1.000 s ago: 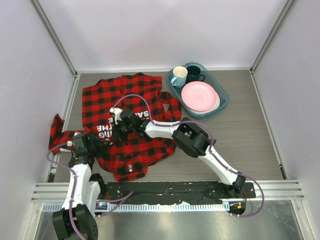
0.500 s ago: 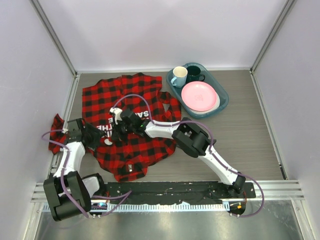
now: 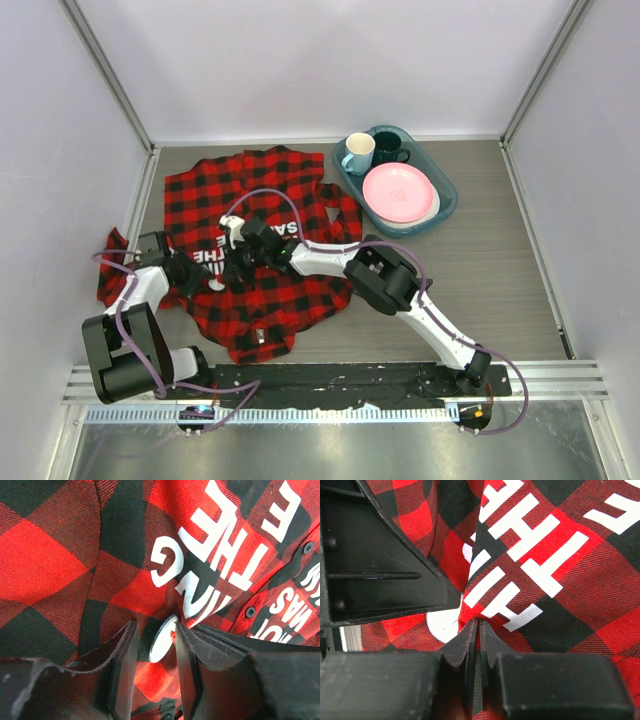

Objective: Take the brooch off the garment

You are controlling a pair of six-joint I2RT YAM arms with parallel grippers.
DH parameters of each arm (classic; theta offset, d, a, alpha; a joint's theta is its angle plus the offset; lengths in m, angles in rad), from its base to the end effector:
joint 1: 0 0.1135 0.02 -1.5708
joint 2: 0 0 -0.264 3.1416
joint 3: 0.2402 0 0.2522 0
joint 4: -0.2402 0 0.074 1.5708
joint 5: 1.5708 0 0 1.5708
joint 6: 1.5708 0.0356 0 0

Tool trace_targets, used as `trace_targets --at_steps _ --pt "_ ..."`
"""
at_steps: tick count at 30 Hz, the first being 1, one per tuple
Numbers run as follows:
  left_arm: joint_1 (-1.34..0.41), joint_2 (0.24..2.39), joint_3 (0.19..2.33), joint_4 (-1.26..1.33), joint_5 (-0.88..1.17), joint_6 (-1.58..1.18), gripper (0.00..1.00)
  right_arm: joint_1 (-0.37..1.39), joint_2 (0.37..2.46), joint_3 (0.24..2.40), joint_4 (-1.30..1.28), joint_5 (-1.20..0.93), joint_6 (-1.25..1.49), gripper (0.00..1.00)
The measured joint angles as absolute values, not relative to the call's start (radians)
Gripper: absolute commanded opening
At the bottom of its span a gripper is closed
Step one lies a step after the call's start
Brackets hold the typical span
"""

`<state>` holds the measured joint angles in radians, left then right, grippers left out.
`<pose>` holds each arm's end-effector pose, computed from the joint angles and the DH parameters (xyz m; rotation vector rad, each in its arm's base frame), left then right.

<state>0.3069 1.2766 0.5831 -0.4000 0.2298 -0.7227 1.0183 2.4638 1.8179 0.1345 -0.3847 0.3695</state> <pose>0.2123 0.0588 0.1592 -1.2580 2.3772 -0.4386 0.2776 0.4758 0.1271 -0.9715 2.0746 1.1930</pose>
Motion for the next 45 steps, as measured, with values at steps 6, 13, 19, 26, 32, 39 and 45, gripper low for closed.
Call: trace_targets --at_steps 6,13,19,26,32,39,45 --pt "0.308 1.305 0.587 -0.391 0.234 -0.692 0.36 1.017 2.464 1.818 0.134 -0.389 0.369 0.12" --pt "0.308 1.336 0.592 -0.323 0.268 -0.68 0.33 1.017 2.464 1.818 0.134 -0.394 0.369 0.12" --pt "0.308 1.338 0.564 -0.245 0.292 -0.697 0.21 1.017 2.464 1.818 0.134 -0.395 0.369 0.12" --pt "0.308 1.239 0.493 -0.205 0.289 -0.719 0.1 1.017 2.469 1.824 0.135 -0.406 0.369 0.12" --pt "0.307 1.088 0.419 -0.189 0.26 -0.735 0.0 1.017 2.47 1.828 0.134 -0.406 0.374 0.14" --pt "0.285 0.976 0.342 -0.159 0.223 -0.767 0.0 1.017 2.47 1.831 0.13 -0.406 0.381 0.17" --pt "0.205 0.889 0.288 -0.144 0.131 -0.836 0.0 1.017 2.47 1.838 0.103 -0.403 0.372 0.22"
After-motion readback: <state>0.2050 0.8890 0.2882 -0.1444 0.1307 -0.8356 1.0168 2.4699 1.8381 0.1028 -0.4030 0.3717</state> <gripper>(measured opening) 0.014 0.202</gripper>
